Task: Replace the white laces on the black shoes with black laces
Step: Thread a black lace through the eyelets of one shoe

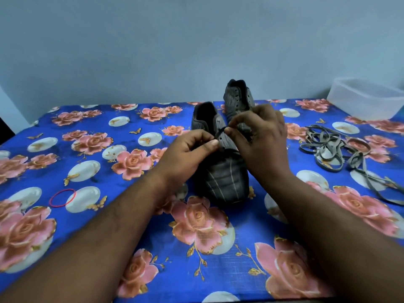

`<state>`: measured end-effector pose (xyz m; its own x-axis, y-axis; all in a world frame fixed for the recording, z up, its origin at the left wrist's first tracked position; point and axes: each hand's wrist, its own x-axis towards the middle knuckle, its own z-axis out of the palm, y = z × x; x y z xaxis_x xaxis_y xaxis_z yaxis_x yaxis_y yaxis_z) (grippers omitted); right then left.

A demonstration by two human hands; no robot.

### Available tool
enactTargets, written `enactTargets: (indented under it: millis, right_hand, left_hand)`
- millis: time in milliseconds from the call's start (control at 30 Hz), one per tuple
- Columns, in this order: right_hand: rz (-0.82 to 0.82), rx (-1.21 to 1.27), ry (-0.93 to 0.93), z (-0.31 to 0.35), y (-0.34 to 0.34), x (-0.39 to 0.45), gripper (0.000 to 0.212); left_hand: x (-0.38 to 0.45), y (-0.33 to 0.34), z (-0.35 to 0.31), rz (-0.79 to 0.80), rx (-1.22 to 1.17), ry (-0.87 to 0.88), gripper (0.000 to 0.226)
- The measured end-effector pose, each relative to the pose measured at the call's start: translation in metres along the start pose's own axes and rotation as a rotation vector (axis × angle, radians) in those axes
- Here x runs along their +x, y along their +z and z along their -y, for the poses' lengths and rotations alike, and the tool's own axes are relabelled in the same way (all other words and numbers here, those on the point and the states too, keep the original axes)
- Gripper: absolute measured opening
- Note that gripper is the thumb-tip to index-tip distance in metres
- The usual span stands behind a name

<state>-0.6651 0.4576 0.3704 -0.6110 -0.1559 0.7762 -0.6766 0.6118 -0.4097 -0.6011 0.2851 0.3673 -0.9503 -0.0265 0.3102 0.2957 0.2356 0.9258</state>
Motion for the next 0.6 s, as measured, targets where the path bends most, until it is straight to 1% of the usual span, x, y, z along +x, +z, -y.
enactTargets:
  millis: [67, 133, 200, 233, 300, 333, 433, 467, 533, 600]
  right_hand:
    - [0.038, -0.018, 0.039, -0.008, -0.002, 0.002, 0.020]
    - [0.079, -0.019, 0.048, -0.015, -0.007, 0.006, 0.025]
    - [0.222, 0.085, 0.030, -0.021, -0.013, 0.006, 0.030]
    - [0.326, 0.134, -0.001, -0.023, -0.015, 0.004, 0.033]
    - [0.494, 0.134, -0.084, -0.024, -0.017, -0.001, 0.042]
    - [0.527, 0.116, -0.121, -0.027, -0.018, -0.002, 0.043]
    - [0.482, 0.015, -0.247, -0.025, -0.025, 0.001, 0.033]
    - [0.478, 0.001, -0.243, -0.023, -0.026, 0.001, 0.030]
    - [0.521, 0.055, -0.114, -0.014, -0.030, 0.001, 0.018]
    - [0.578, 0.211, 0.090, -0.006, -0.037, 0.001, 0.006]
  left_hand:
    - [0.000, 0.000, -0.004, -0.048, -0.141, -0.073, 0.018]
    - [0.000, -0.003, -0.005, -0.088, -0.173, -0.101, 0.026]
    - [0.000, -0.007, -0.002, -0.102, -0.188, -0.109, 0.032]
    - [-0.001, -0.008, -0.001, -0.104, -0.212, -0.120, 0.033]
    - [-0.004, -0.008, -0.004, -0.111, -0.233, -0.136, 0.028]
    - [-0.005, -0.007, -0.005, -0.115, -0.241, -0.145, 0.025]
    - [-0.009, -0.003, -0.014, -0.136, -0.266, -0.154, 0.018]
    - [-0.010, -0.002, -0.018, -0.135, -0.274, -0.161, 0.017]
    - [-0.011, 0.000, -0.030, -0.128, -0.300, -0.198, 0.016]
    - [-0.012, -0.002, -0.040, -0.123, -0.247, -0.214, 0.017]
